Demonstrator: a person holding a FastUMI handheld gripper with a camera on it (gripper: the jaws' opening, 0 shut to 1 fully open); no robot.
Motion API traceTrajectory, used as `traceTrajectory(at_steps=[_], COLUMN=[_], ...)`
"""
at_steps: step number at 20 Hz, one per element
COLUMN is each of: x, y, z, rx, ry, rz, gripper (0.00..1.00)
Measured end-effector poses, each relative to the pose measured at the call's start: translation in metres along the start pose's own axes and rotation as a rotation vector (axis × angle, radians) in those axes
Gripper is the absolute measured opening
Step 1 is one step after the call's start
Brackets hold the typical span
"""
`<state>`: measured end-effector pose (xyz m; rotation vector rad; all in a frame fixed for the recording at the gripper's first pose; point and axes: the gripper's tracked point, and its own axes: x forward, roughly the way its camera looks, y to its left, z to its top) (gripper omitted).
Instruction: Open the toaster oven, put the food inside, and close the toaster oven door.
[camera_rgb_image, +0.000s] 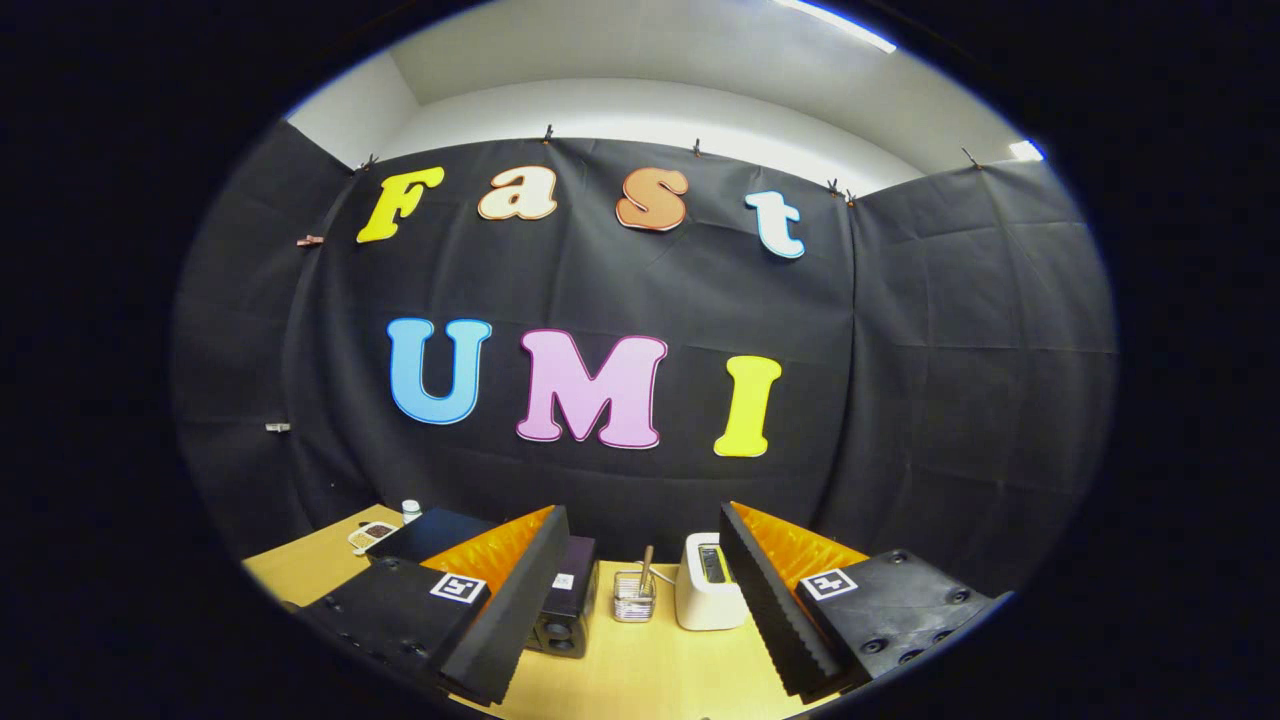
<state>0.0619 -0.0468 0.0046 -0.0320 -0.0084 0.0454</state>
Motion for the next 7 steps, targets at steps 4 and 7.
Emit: traceTrajectory(at_steps=[4,7], x=[-0.008,-0.01], y=[-0.016,-0.031], z=[0.005,0.003], rx=[0.018,0.024], ry=[0.013,0.018], rz=[0.0,-0.004], gripper=[0.98,0.98])
